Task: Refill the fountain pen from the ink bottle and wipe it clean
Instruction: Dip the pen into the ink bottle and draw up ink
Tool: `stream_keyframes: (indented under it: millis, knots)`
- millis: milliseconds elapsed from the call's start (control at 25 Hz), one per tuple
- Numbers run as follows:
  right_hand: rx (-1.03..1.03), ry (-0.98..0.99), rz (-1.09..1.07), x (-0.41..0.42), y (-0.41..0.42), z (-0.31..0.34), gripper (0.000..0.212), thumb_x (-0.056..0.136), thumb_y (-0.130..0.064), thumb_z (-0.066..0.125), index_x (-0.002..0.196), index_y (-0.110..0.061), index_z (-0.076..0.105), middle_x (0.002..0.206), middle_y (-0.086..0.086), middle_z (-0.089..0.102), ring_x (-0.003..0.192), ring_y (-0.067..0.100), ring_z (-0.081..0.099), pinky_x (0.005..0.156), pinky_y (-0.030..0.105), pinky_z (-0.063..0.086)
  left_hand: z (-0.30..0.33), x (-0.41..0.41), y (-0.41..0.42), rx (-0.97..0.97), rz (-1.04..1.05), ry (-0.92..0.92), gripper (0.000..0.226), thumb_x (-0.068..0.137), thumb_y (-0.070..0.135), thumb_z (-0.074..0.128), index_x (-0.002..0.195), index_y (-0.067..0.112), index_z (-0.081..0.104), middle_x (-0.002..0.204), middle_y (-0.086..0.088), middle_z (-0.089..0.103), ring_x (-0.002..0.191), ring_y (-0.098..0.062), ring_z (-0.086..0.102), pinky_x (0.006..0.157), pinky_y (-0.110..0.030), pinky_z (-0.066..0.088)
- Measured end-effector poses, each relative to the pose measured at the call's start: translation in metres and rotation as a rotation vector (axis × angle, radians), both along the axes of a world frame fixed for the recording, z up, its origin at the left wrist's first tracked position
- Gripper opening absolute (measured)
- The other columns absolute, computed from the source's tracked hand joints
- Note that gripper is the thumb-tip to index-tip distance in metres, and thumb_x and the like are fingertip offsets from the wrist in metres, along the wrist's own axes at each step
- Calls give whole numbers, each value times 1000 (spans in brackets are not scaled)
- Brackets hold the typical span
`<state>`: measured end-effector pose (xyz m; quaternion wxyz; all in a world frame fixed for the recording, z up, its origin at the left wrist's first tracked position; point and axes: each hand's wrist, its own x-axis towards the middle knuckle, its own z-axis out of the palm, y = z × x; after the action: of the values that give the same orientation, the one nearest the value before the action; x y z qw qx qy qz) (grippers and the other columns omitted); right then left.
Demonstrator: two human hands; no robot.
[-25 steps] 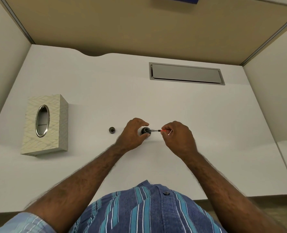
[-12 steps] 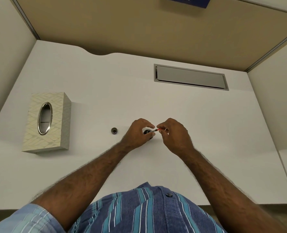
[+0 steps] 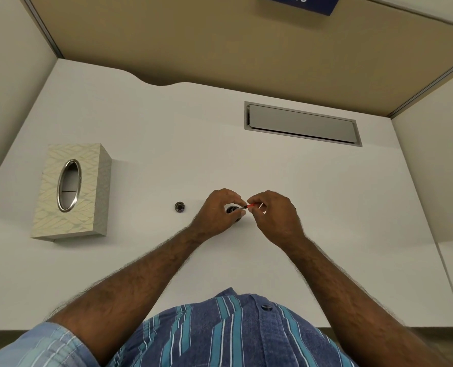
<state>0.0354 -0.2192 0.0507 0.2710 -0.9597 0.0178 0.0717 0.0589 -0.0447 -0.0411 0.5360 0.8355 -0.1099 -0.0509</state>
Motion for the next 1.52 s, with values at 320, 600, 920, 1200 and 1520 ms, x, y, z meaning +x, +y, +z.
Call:
stream_keyframes:
  millis: [320,600,920,1200,1520]
  knots:
    - [54,1,-28,0,-4,-1,13,94,-23,75,106,-25,80,98,-10,75,81,5,62,78,23,47,-3,0,0,-9,33,21,15,82,24,83,97,26,82,105,11,70,102,12,55,94,-13,39]
    - [41,-9,-4,0,-5,1,12,94,-30,77,105,-26,80,96,-11,74,82,10,66,77,27,50,-2,0,3,4,46,50,14,83,20,83,97,24,83,109,6,72,101,7,55,91,-4,33]
    - [20,-41,-1,1,-4,-4,10,96,-32,75,101,-25,79,94,-11,73,77,8,63,74,27,47,0,0,2,17,33,51,16,85,24,82,101,23,83,115,5,73,106,3,54,93,-5,32]
    - [59,-59,-25,1,-10,-3,8,96,-33,74,99,-27,78,96,-11,73,79,5,65,78,30,52,-2,0,2,52,44,52,15,84,27,82,99,26,83,117,8,73,108,0,53,96,-17,38]
    - [82,-61,-37,0,-10,-4,7,97,-32,74,99,-26,78,96,-12,72,80,4,65,79,31,54,-4,-1,3,49,31,75,13,85,28,80,98,29,82,118,10,72,112,-2,53,102,-34,44]
